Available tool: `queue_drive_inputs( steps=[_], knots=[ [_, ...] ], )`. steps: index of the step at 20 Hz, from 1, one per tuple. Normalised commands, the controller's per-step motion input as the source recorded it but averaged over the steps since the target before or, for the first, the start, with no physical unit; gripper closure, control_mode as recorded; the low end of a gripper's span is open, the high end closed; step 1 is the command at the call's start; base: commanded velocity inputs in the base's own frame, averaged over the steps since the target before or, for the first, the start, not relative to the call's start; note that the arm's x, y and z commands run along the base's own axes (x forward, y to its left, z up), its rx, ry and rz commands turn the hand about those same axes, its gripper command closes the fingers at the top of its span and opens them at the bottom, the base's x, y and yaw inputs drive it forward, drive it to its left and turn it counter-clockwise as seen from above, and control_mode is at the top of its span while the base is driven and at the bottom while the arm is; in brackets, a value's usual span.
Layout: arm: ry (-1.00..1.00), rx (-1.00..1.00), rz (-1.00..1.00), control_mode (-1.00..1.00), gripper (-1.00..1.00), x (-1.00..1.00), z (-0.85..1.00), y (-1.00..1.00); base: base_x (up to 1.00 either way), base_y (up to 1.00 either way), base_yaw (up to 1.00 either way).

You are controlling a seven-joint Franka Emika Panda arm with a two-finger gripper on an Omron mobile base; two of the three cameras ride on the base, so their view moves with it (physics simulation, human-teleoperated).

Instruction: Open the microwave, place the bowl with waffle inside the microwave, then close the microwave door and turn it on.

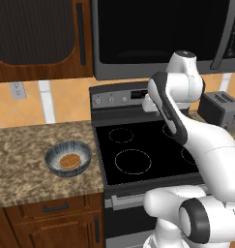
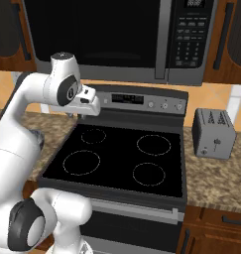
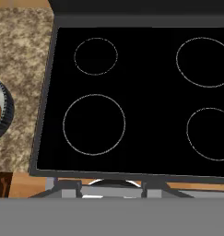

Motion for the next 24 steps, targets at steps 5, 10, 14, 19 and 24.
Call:
queue_drive_inputs(
  steps=[5,10,14,19,24],
  knots=[
    [-0.19,0.1,-0.1,-1.0,-1.0,-0.12,0.14,-0.52,0.0,0.0,0.0],
    [-0.59,0.31,-0.13,-1.0,-1.0,0.0,0.69,-0.99,0.0,0.0,0.0],
    [0.03,0.18,-0.24,-1.0,-1.0,0.51,0.06,-0.63,0.0,0.0,0.0],
    [-0.08,0.06,-0.33,-1.0,-1.0,0.4,0.58,-0.38,0.0,0.0,0.0],
    [-0.36,0.03,-0.13,-1.0,-1.0,0.02,0.66,-0.67,0.0,0.0,0.0]
  ],
)
